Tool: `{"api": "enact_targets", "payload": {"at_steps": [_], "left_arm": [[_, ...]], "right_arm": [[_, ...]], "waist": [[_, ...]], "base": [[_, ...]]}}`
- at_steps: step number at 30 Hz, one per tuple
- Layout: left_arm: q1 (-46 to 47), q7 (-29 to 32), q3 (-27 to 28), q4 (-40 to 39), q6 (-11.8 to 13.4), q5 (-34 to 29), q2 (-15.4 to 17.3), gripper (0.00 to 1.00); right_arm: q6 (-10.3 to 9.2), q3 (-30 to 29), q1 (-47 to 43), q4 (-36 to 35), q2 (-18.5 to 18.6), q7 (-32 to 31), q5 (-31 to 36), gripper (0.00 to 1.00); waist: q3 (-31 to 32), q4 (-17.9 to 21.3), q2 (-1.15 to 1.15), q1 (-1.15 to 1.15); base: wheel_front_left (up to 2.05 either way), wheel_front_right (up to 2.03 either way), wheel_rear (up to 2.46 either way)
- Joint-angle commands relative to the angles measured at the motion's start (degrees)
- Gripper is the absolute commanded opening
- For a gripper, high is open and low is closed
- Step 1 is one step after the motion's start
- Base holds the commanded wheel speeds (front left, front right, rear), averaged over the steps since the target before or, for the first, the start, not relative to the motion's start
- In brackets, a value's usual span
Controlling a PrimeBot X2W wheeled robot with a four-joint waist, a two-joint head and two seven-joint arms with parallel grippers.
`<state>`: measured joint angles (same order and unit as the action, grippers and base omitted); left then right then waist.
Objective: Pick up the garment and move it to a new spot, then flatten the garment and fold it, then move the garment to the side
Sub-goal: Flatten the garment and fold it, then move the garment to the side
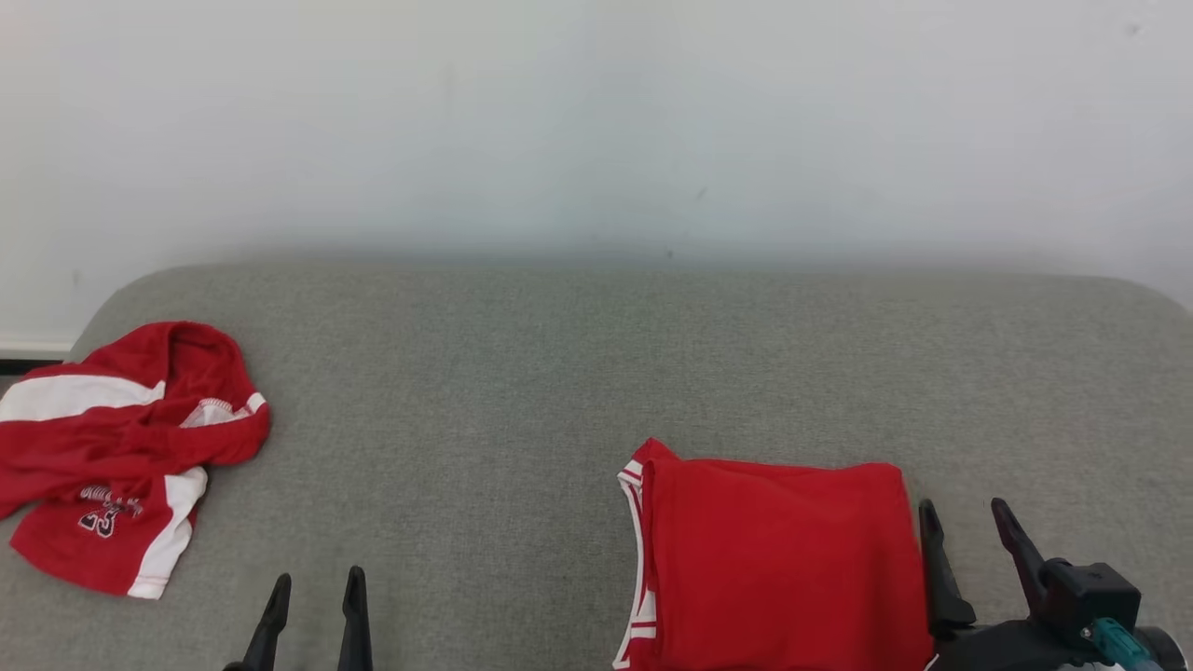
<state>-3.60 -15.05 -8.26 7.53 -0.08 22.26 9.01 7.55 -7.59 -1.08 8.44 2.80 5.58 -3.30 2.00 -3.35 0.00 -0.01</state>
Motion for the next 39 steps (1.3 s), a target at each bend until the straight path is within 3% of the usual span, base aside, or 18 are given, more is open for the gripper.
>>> {"api": "enact_targets", "payload": {"at_steps": [1,10,29,30,34,39], "left_arm": [[-0.7,-0.1,0.5,0.9,-0.7,-0.7,-0.5,1.00],[-0.6,-0.2,2.4,5.7,-3.5,-1.6,-1.7,1.00],[-1.1,-0.2,4.6,5.6,-4.7,-3.9,-3.2,1.00],[-0.7,-0.2,4.4,5.1,-4.9,-4.5,-3.7,1.00],[-0.1,-0.2,3.9,5.1,-5.2,-4.6,-3.6,1.00],[0.6,-0.2,3.7,5.0,-5.3,-4.5,-3.4,1.00]], "right_arm": [[-0.13,-0.1,0.5,0.6,0.2,0.3,0.0,1.00],[-0.13,1.5,1.3,2.7,0.1,-0.8,-0.4,1.00],[-0.13,1.4,3.5,3.9,0.2,-3.1,0.5,1.00],[-0.13,-3.4,8.7,4.2,0.1,-28.8,-1.8,1.00],[-0.12,-4.4,11.0,4.6,0.1,-38.7,-1.4,1.00],[-0.12,-5.4,13.0,6.4,0.1,-45.0,-1.2,1.00]], "waist": [[1.0,1.3,0.00,0.01],[1.9,3.0,0.00,0.01],[0.6,3.3,0.00,0.01],[-0.8,1.8,0.00,0.01],[-2.1,0.3,0.00,0.01],[-4.4,-1.7,0.00,0.01]], "base": [[0.00,0.00,0.00],[0.00,0.00,0.00],[0.00,0.00,0.00],[0.00,0.00,0.00],[0.00,0.00,0.00],[0.00,0.00,0.00]]}}
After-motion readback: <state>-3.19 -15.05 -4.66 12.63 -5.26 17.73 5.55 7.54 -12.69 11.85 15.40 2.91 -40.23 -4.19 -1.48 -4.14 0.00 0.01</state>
